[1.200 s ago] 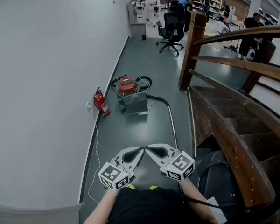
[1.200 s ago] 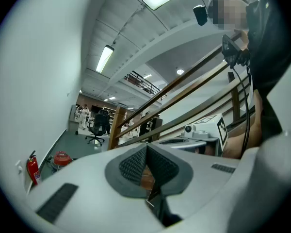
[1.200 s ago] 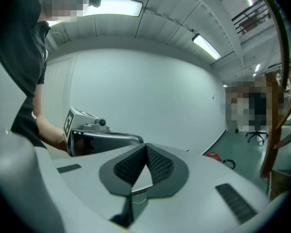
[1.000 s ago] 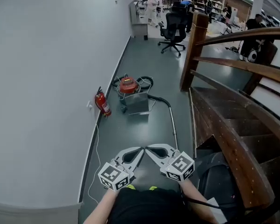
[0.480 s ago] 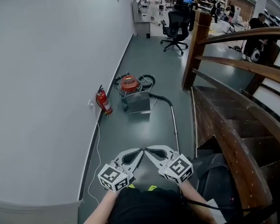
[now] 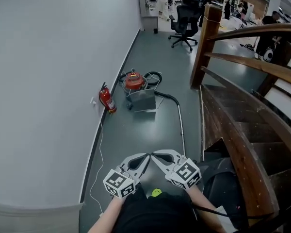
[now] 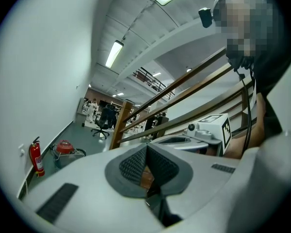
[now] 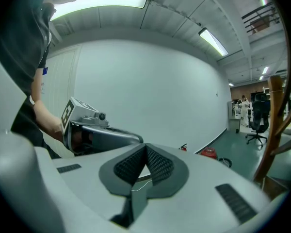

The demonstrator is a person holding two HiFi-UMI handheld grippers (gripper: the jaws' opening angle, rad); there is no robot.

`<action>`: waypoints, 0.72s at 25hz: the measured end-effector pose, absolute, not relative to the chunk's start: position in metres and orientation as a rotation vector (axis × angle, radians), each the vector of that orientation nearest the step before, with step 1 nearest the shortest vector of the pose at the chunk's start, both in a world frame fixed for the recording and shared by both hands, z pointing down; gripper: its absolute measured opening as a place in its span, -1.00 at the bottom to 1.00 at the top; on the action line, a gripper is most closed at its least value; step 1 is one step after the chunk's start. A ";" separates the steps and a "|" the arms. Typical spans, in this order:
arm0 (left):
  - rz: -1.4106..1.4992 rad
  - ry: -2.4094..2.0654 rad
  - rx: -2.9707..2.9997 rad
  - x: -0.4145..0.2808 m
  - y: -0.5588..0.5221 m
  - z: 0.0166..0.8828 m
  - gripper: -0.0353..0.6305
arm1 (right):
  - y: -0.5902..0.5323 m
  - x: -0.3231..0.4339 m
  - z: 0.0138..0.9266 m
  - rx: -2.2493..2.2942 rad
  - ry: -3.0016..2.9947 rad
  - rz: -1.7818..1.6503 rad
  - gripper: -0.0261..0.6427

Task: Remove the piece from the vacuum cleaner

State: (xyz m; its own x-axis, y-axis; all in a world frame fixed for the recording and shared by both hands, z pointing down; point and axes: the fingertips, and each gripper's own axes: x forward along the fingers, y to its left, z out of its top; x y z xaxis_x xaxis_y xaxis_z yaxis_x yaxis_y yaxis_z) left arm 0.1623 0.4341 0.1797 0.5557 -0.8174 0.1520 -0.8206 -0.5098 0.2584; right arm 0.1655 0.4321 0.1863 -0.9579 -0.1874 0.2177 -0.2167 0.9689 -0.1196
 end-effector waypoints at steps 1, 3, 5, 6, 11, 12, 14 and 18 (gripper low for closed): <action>0.014 -1.354 2.489 0.162 0.434 0.180 -0.87 | 0.432 0.166 0.187 0.300 -2.911 0.210 -0.88; 0.020 -1.358 2.487 0.160 0.431 0.182 -0.87 | 0.428 0.164 0.188 0.292 -2.912 0.204 -0.88; 0.031 -1.361 2.486 0.157 0.426 0.184 -0.87 | 0.424 0.160 0.191 0.287 -2.913 0.200 -0.88; 0.038 -1.362 2.486 0.156 0.423 0.185 -0.87 | 0.422 0.159 0.192 0.286 -2.912 0.203 -0.88; 0.046 -1.338 2.488 0.147 0.407 0.191 -0.87 | 0.405 0.150 0.198 0.288 -2.914 0.254 -0.88; 0.045 -1.327 2.489 0.146 0.402 0.193 -0.87 | 0.400 0.149 0.200 0.292 -2.909 0.258 -0.88; 0.043 -1.302 2.493 0.144 0.391 0.196 -0.87 | 0.389 0.146 0.203 0.307 -2.895 0.264 -0.88; 0.051 -1.280 2.500 0.130 0.366 0.196 -0.87 | 0.364 0.133 0.204 0.333 -2.893 0.301 -0.88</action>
